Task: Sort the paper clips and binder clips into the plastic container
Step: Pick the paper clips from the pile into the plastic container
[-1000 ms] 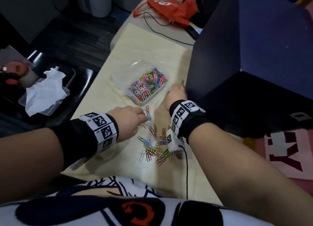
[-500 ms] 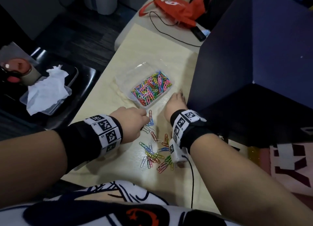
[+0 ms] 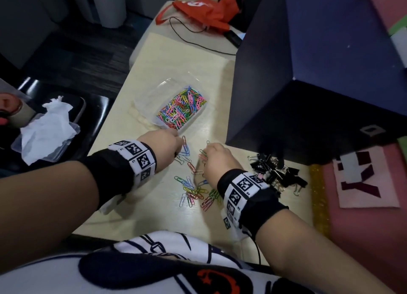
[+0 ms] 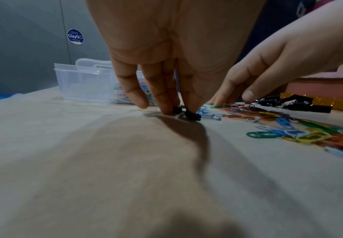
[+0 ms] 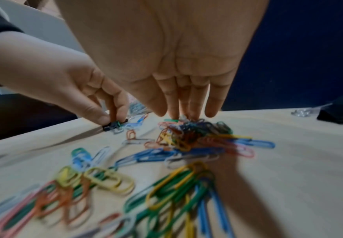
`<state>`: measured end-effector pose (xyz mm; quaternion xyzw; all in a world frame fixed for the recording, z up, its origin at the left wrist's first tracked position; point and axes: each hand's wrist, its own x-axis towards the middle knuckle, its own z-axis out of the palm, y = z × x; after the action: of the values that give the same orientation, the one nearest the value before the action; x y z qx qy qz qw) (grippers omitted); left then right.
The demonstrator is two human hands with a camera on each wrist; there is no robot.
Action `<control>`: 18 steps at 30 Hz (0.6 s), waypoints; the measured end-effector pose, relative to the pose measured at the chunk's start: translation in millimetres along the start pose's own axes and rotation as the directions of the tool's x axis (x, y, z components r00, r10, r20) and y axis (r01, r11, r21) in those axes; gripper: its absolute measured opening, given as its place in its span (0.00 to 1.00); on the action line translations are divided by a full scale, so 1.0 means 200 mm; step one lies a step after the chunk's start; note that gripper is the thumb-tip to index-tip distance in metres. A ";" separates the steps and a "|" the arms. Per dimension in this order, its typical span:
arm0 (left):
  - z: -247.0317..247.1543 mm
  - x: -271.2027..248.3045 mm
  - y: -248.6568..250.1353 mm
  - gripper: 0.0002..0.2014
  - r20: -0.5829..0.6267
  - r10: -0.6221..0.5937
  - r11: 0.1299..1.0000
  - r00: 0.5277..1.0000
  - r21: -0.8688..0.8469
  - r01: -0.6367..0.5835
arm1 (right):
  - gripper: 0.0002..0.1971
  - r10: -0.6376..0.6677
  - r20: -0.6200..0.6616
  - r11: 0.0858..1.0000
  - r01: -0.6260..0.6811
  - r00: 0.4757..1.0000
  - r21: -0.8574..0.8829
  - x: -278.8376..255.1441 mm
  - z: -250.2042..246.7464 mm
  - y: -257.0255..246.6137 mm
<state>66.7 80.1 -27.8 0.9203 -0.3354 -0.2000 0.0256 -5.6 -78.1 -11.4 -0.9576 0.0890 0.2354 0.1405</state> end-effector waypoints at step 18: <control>-0.03 -0.09 -0.06 0.09 0.082 -0.254 0.966 0.964 0.065 0.249 | 0.26 -0.234 0.042 0.943 0.238 0.971 -0.235 -0.04 0.06 0.01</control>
<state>63.6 99.5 -18.0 0.9459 -0.2220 -0.2334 -0.0400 -18.0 -75.7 -19.4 -0.9696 -0.0561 0.2324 0.0525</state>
